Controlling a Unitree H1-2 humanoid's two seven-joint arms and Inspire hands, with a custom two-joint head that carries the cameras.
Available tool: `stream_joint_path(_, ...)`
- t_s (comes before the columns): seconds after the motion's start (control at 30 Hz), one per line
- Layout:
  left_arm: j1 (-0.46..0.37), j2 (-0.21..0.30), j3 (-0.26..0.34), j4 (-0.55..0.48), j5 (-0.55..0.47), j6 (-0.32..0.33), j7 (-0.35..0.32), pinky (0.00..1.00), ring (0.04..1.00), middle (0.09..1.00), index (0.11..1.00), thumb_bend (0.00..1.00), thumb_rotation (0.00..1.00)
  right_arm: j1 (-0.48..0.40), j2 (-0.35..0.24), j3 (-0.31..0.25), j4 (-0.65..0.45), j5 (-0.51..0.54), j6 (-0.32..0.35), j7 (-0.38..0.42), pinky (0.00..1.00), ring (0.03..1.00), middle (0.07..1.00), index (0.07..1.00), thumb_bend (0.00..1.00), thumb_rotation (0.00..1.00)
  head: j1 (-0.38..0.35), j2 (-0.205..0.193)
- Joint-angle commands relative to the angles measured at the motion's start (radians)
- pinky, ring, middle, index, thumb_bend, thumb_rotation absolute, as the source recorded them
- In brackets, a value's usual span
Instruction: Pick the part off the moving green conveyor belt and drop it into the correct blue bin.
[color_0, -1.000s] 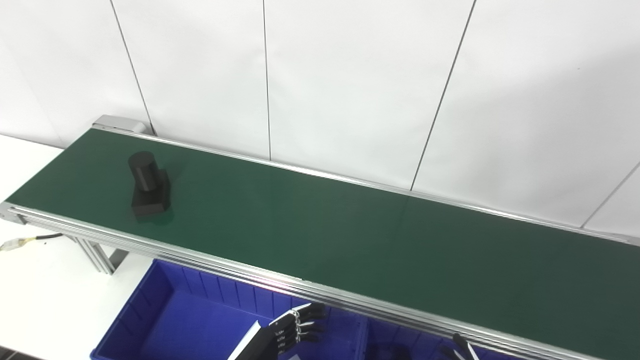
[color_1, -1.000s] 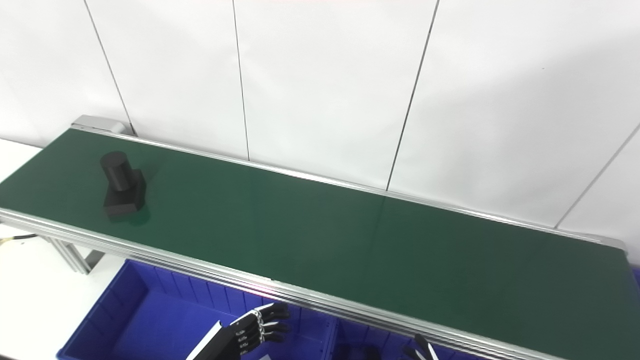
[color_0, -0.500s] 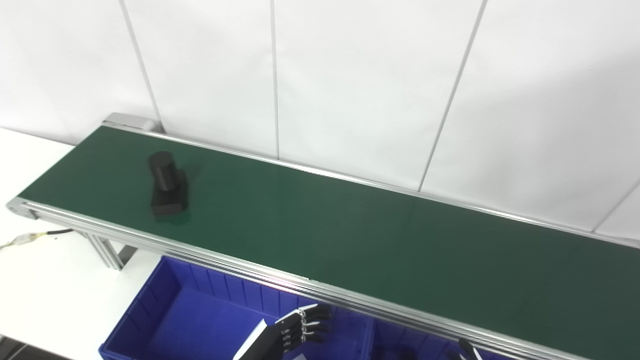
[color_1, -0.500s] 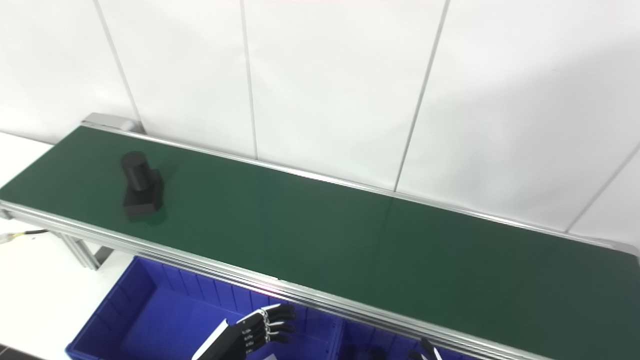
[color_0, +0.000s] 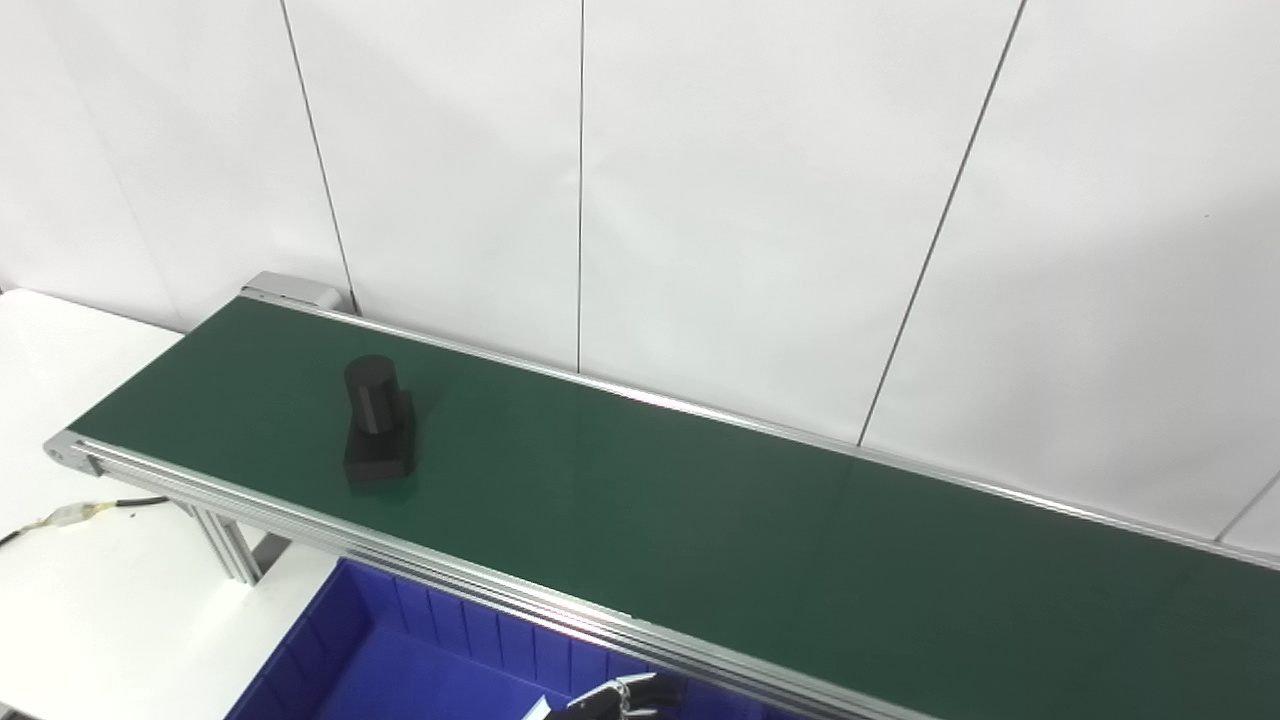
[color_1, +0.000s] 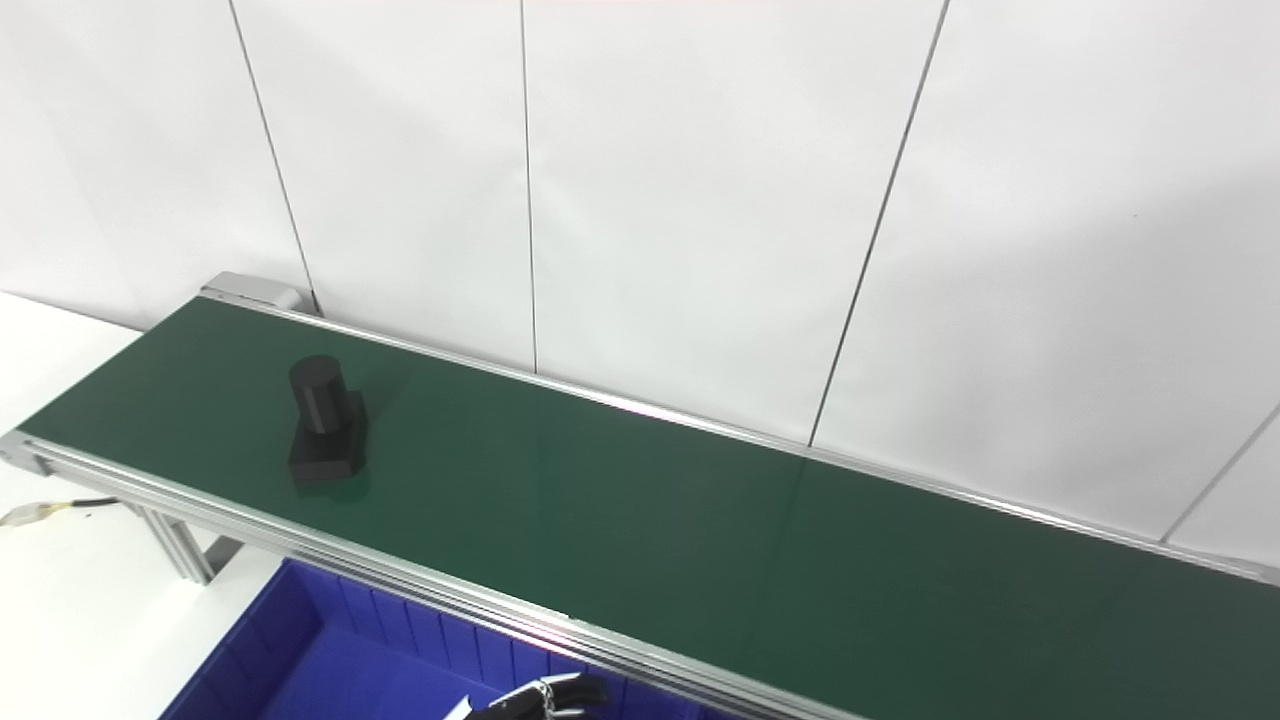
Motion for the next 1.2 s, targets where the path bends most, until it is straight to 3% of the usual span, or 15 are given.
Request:
stream_joint_path(0.0, -0.015, -0.004, 0.0, -0.028, 0.007, -0.043, 0.009, 0.72, 0.77, 0.83, 0.82, 0.95, 0.06, -0.004, 0.003, -0.008, -0.029, -0.001, -0.06, 0.001, 0.73, 0.801, 0.849, 0.948, 0.84, 0.07, -0.001, 0.0)
stream_joint_path(0.2, -0.011, -0.005, 0.005, -0.034, 0.025, -0.043, 0.023, 0.71, 0.767, 0.816, 0.811, 0.96, 0.12, 0.006, 0.006, -0.012, -0.076, -0.015, -0.06, -0.022, 0.7, 0.78, 0.844, 0.92, 0.86, 0.14, -0.003, 0.001)
stream_joint_path(0.5, -0.011, -0.006, 0.008, -0.035, 0.025, -0.044, 0.025, 0.72, 0.773, 0.818, 0.807, 0.95, 0.11, 0.023, 0.028, -0.036, -0.268, -0.032, -0.06, -0.049, 0.66, 0.749, 0.807, 0.878, 0.9, 0.23, -0.013, 0.001)
stream_joint_path(0.57, -0.01, -0.006, 0.008, -0.037, 0.029, -0.044, 0.027, 0.72, 0.772, 0.814, 0.804, 0.95, 0.12, 0.018, 0.032, -0.045, -0.301, -0.043, -0.06, -0.063, 0.62, 0.706, 0.781, 0.848, 0.93, 0.23, -0.02, 0.004)
stream_joint_path(0.73, -0.008, -0.004, 0.006, -0.042, 0.032, -0.044, 0.028, 0.72, 0.774, 0.815, 0.806, 0.95, 0.14, 0.005, 0.026, -0.057, -0.334, -0.04, -0.06, -0.062, 0.57, 0.682, 0.767, 0.82, 0.95, 0.24, -0.022, 0.004)
stream_joint_path(1.03, -0.005, -0.003, 0.009, -0.047, 0.029, -0.044, 0.029, 0.71, 0.772, 0.812, 0.804, 0.96, 0.14, -0.019, 0.044, -0.088, -0.366, -0.055, -0.058, -0.066, 0.59, 0.693, 0.763, 0.812, 0.95, 0.26, -0.044, 0.009)
stream_joint_path(1.17, -0.006, -0.004, 0.01, -0.044, 0.027, -0.044, 0.027, 0.71, 0.774, 0.814, 0.804, 0.96, 0.13, -0.052, 0.064, -0.116, -0.373, -0.105, -0.052, -0.079, 0.59, 0.705, 0.775, 0.811, 0.93, 0.35, -0.051, 0.01)
